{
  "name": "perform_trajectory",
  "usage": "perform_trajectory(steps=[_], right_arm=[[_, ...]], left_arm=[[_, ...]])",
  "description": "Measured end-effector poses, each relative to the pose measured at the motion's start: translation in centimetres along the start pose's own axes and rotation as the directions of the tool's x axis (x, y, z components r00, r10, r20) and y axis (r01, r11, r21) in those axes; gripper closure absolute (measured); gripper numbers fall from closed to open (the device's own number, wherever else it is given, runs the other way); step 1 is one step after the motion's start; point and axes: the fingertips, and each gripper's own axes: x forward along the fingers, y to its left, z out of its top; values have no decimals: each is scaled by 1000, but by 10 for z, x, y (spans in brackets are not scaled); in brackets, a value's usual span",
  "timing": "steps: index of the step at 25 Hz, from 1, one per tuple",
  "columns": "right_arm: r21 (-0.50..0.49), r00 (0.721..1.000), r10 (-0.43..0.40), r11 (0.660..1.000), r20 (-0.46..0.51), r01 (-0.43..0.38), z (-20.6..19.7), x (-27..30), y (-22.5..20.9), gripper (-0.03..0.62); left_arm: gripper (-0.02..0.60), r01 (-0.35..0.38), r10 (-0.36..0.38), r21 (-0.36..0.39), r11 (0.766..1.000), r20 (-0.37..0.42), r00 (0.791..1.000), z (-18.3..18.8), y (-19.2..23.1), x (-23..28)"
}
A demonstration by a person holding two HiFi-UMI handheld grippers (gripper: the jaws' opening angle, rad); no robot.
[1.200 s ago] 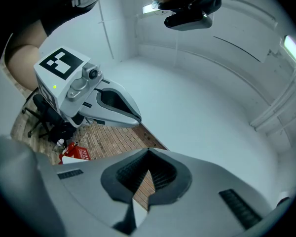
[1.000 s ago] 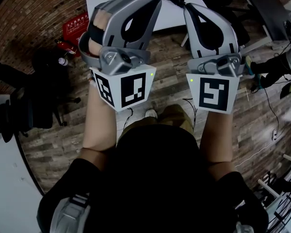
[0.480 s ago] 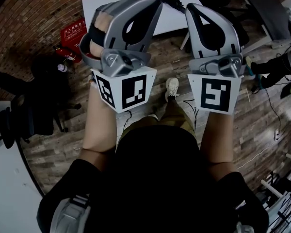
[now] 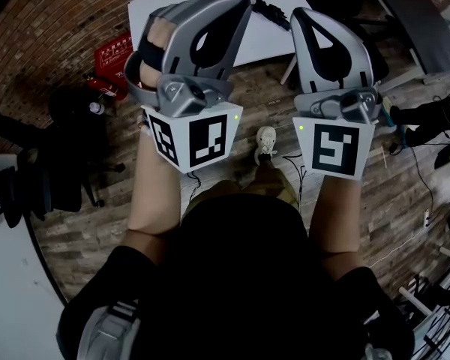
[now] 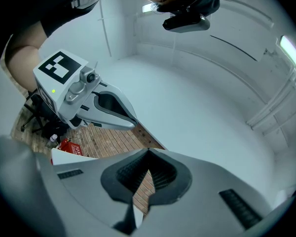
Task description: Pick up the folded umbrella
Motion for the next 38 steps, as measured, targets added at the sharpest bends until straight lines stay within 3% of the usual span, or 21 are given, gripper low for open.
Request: perform_trajectory(steps=[23,38], right_arm=[[24,999,29,999,28,-30,-37,39,-14,566],[72,996,78,994,46,-81,-89,88,-30,566]], left_arm=[[569,9,-8,18,1000,-44,999,-30,-9,49],[569,19,-17,24,1000,-103,995,-71,-21,105]])
